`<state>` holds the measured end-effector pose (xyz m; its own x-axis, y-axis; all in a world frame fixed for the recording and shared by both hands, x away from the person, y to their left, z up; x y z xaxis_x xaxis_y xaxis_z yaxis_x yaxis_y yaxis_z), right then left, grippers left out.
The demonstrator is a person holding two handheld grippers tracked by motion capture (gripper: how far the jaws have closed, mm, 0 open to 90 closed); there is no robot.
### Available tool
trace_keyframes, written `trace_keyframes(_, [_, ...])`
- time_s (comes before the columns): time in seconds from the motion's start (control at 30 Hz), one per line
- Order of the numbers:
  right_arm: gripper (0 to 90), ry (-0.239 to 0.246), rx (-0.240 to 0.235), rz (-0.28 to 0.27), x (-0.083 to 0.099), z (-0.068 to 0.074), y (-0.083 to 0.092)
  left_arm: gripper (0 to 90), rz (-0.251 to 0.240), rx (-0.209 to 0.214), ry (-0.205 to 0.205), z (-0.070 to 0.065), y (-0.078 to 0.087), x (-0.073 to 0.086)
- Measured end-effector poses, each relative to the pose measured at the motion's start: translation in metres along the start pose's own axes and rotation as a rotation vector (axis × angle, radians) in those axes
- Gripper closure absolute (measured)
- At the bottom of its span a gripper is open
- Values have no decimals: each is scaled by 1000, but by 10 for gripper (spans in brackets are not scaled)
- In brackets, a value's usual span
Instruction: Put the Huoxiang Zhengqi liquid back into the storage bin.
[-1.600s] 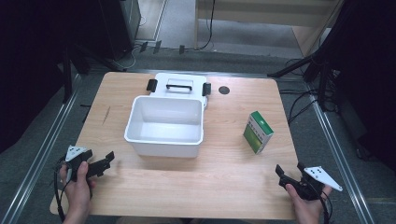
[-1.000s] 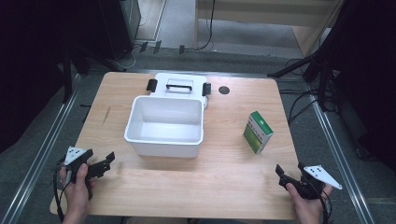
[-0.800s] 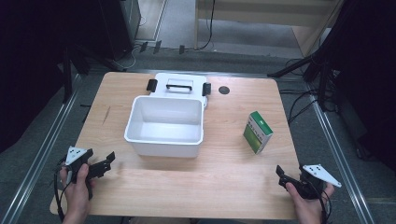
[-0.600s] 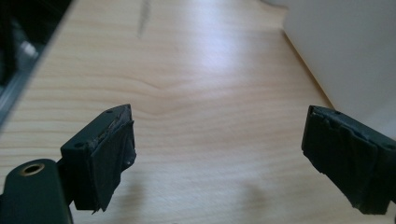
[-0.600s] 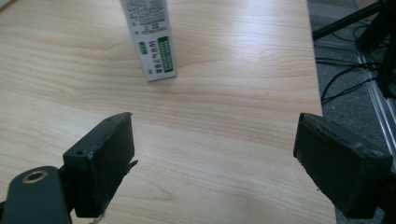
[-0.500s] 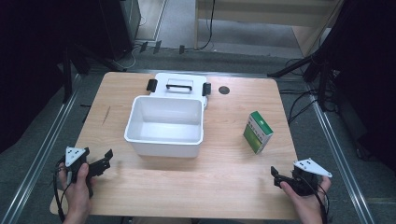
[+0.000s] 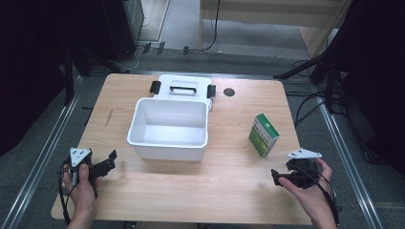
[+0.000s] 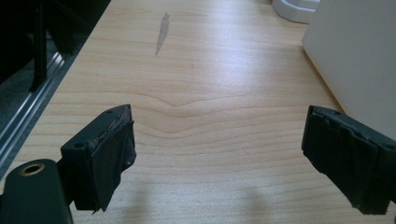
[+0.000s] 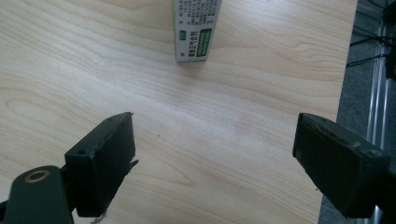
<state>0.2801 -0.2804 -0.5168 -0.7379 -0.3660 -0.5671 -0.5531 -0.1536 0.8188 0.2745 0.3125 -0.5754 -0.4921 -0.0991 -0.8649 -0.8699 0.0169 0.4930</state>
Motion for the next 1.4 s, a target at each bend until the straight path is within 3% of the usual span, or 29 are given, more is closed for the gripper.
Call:
trace_keyframes(0.2, [130,55,-11,100,-13,3,2,104,1,37,17,1,1,0])
trace_keyframes(0.33, [130,63,-9,148,-19,2,4,104,12,34,19,1,-1,0])
trace_keyframes(0.67, [132,74,-26,215,-31,-2,10,105,28,35,11,-1,-3,0])
trace_keyframes(0.87, [133,74,-18,257,-40,-5,12,104,30,45,9,-2,-2,1])
trace_keyframes(0.97, [138,98,15,293,-43,-8,13,104,35,40,1,-3,-3,1])
trace_keyframes(1.4, [160,125,-13,398,-74,-4,16,104,38,41,-3,-3,-3,1])
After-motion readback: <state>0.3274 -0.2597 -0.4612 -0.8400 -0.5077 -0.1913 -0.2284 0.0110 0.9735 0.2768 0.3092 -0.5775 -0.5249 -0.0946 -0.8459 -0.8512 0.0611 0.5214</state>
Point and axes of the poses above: each handheld gripper's, and its own axes: y roughly backward along the jaws, x roughly out of its underside, z roughly to its left, the point moved 5 cm from there along -y, roughly forward along the jaws, and after that the axes turned 2 degrees about -x, right-handed, at the moved point
